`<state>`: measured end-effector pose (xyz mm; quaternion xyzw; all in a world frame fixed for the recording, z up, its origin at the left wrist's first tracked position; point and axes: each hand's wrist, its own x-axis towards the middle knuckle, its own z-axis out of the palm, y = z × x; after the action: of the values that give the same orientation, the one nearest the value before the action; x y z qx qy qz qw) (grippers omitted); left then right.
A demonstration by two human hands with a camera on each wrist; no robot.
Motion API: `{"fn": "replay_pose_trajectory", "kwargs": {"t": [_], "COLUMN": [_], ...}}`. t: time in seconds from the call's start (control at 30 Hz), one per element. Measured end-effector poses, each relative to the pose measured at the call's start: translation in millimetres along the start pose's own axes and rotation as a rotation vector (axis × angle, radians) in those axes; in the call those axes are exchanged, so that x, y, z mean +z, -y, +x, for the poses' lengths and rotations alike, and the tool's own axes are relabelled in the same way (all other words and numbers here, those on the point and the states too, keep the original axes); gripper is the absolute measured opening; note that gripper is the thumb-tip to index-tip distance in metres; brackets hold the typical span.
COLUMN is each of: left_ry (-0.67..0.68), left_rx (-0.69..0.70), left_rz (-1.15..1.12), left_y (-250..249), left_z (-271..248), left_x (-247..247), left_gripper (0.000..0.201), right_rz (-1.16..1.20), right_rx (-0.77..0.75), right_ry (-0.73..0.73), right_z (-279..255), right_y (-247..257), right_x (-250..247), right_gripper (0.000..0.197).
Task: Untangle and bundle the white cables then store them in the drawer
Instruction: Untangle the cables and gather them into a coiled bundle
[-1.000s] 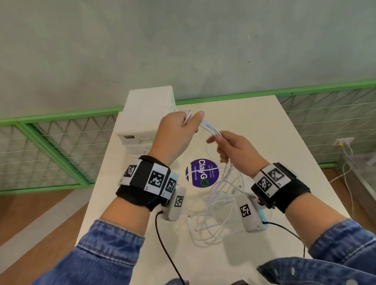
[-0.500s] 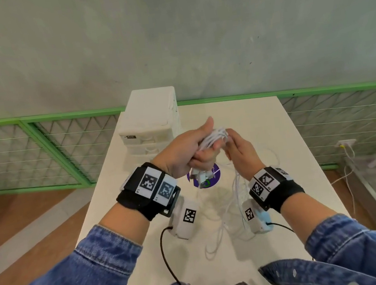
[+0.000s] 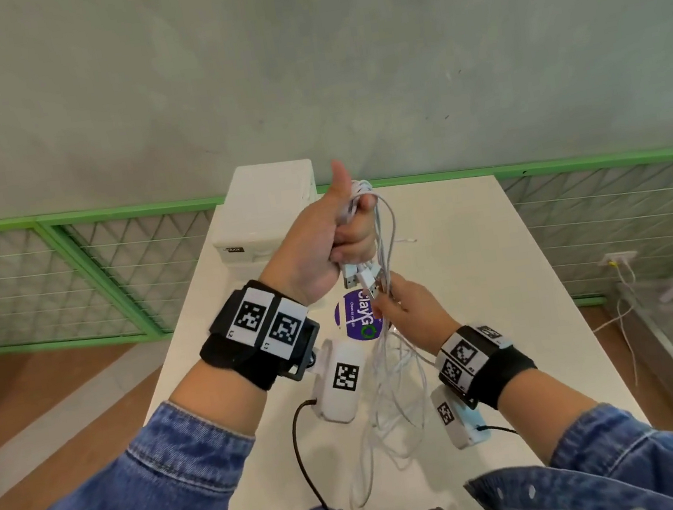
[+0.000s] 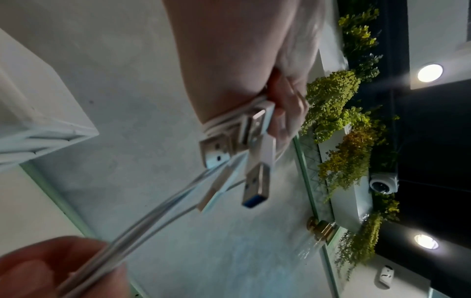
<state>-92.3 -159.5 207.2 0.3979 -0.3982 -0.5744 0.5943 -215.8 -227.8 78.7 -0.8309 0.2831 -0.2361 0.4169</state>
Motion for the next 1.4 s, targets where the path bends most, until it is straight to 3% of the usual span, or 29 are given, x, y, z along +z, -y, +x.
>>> {"fn": "replay_pose_trajectory", "kwargs": {"t": [0.07,0.17,0.27,0.33,0.43,0.5,0.6,0.7,0.77,0.87,0.9,1.0,1.1,1.2,1.27,1.3,1.37,1.4], "left_ry": [0.035,0.004,-0.055,-0.056,0.002,-0.011,-0.056,-0.091,-0.122,-0.195,-0.237,-0.413,-0.598,-0.683,-0.577,-0.48,-0.289,-0.21], "left_rx": [-0.012,-0.094,-0.216,-0.291,-0.305,-0.25,-0.123,0.028,0.13,0.283,0.326,0.438,0.491,0.495,0.357,0.203,-0.06,-0.124], "left_rz": [0.103,0.341,0.467,0.411,0.164,0.029,-0.128,-0.342,-0.477,-0.516,-0.51,-0.454,-0.252,0.254,0.749,0.952,1.213,1.284], "left_y": [1.9,3.6,5.3,8.3,13.9,14.9,13.8,11.9,9.0,3.6,2.7,4.6,10.3,22.2,33.3,37.2,44.9,47.8], "left_z": [-5.3,-12.3,-14.2,-13.6,-7.3,-0.7,5.7,9.1,12.7,19.2,21.0,25.0,27.9,26.9,27.2,26.8,25.0,22.5], "left_x": [4.1,2.8,-7.4,-11.4,-7.7,-4.0,-1.5,-1.4,-3.1,-9.7,-13.1,-28.5,-44.1,-51.2,-59.9,-62.9,-69.1,-68.4], "left_gripper": [0.041,0.026,0.034,0.044,0.058,0.059,0.055,0.05,0.046,0.04,0.037,0.029,0.023,0.015,0.012,0.015,0.023,0.029], "right_rz": [-0.034,0.078,-0.014,-0.11,-0.398,-0.501,-0.446,-0.365,-0.316,-0.285,-0.266,-0.235,-0.267,-0.32,-0.323,-0.309,-0.27,-0.252], "right_rx": [0.06,0.15,0.181,0.203,0.207,0.18,0.135,0.088,0.058,0.025,-0.003,-0.035,-0.086,-0.198,-0.244,-0.263,-0.27,-0.27], "right_ry": [-0.031,-0.247,-0.404,-0.361,-0.147,-0.02,0.082,0.113,0.134,0.185,0.194,0.253,0.247,0.191,0.159,0.134,0.086,0.065], "right_z": [6.3,17.0,21.9,23.8,24.9,19.4,9.8,2.3,-2.2,-9.5,-11.0,-11.5,-9.9,-8.4,-5.3,-4.0,-1.1,-0.3], "right_y": [-9.6,-22.0,-31.4,-35.8,-38.9,-40.0,-46.6,-48.8,-43.4,-36.2,-35.0,-25.5,-22.0,-14.5,-7.5,-4.9,-3.6,-4.1], "right_x": [-2.7,-22.6,-49.3,-56.4,-46.0,-30.1,-5.6,9.1,12.1,14.4,15.6,17.5,16.6,13.9,11.8,10.4,5.8,3.5], "right_gripper": [0.03,0.029,0.023,0.022,0.023,0.024,0.024,0.037,0.034,0.053,0.05,0.014,0.014,0.031,0.039,0.042,0.044,0.044]}}
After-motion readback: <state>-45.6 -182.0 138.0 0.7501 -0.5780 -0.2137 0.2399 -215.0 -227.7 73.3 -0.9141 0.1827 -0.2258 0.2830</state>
